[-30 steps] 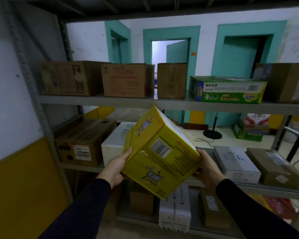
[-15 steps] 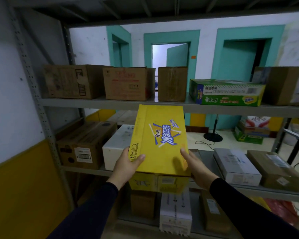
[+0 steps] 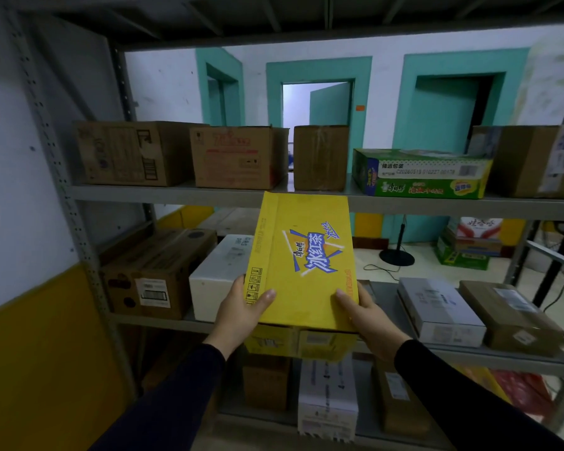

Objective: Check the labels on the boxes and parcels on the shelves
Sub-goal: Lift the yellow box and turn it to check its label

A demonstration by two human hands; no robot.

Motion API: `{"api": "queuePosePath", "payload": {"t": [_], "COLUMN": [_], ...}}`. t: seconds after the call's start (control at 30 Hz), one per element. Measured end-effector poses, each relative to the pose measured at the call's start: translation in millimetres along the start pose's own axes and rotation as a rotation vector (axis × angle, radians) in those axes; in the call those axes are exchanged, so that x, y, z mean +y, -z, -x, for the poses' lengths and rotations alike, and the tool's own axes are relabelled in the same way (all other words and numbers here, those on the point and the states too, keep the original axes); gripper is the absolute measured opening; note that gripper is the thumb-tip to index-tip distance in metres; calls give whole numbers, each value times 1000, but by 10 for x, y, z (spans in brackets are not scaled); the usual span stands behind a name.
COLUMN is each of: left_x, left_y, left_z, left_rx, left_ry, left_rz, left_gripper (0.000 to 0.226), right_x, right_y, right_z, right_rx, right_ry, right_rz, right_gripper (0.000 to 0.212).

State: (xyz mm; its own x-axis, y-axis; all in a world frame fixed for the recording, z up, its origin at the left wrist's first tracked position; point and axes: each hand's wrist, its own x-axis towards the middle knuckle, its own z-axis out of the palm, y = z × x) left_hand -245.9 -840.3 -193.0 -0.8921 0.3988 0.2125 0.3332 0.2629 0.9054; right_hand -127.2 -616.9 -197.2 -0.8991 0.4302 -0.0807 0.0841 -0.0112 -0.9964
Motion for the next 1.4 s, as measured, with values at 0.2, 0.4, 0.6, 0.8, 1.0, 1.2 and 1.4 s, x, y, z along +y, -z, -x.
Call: {"api": "queuePosePath", "payload": {"t": [0.2, 0.4, 0.6, 0.8, 1.0, 1.2, 1.4], "left_x": [163, -216, -229, -241, -118, -55, -249], "left_y": [-1, 276, 113, -323, -662, -1094, -1326], "left_z": [-51, -83, -120, -178, -291, -347, -743], "left_rx": [8, -128, -52, -33, 15, 42, -34], "left_ry": [136, 542, 547, 353, 293, 277, 218], "left_rz": [256, 274, 375, 87, -146, -146, -40], "left_gripper": [31, 64, 54, 37, 47, 38, 35], "right_x": [78, 185, 197, 5, 205, 352, 539], "right_y": [102, 222, 321, 176, 547, 892, 980], "right_z": [-54, -46, -76, -164, -356, -504, -994], "right_rx": [144, 116, 129, -127, -90, -107, -29], "right_ry": [-129, -299, -74, -127, -142, -82, -28], "right_rz": [-134, -222, 156, -9, -1, -21, -25], "right_gripper": [45, 32, 64, 72, 68, 44, 37]}}
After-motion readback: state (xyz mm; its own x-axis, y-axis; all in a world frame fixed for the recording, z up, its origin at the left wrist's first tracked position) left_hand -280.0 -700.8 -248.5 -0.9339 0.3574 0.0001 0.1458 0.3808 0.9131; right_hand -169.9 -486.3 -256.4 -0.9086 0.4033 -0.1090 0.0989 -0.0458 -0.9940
